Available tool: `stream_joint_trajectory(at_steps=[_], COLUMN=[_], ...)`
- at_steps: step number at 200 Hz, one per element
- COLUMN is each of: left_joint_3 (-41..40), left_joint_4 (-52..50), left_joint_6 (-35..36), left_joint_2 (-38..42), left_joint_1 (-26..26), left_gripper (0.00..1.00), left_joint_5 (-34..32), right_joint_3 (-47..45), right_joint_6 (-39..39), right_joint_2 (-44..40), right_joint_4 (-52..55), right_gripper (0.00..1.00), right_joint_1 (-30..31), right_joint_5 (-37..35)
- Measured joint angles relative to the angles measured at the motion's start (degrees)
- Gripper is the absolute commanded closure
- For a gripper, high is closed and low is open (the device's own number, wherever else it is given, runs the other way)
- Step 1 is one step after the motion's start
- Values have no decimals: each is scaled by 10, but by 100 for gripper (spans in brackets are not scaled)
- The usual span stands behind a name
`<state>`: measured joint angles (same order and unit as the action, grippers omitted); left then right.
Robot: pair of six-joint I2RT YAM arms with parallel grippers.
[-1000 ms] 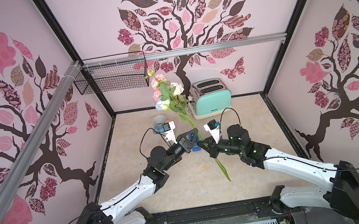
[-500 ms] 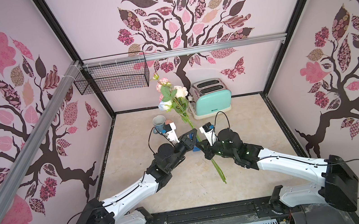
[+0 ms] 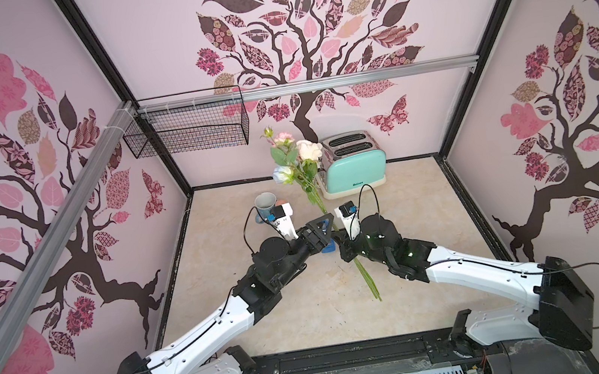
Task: Wrap bouquets with tape
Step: Wrap the tape around the bouquet.
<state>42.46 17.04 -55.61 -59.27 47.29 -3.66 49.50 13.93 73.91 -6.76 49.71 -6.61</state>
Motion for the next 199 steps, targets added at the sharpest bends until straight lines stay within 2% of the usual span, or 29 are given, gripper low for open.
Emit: stream_joint_trajectory(at_steps=[33,67,123,140,179,199], left_joint_3=[5,0,-19,-19,-18,-18], left_joint_4=[-37,-62,-11,5,24,17], left_joint_6=[35,47,52,58,68,78], left_joint_2=[50,62,4,-4,-27,-38], left_joint_1=[0,0,0,0,0,0], left_gripper=[31,36,31,37,36,40], left_joint_5=[-10,-30,29,44,55,51], right_joint_3=[-1,-31,-66,-68,-71,-71], right_joint_6=[0,10,22,21,18,5], right_joint_2=[0,-24,-96,-99,-100,-100], right_joint_4=[1,-19,-55,-63,-70,-68], right_gripper=[100,100,100,100,100,100], right_joint_1=[0,0,0,0,3,8], right_joint_5=[-7,12,71,82,103,102])
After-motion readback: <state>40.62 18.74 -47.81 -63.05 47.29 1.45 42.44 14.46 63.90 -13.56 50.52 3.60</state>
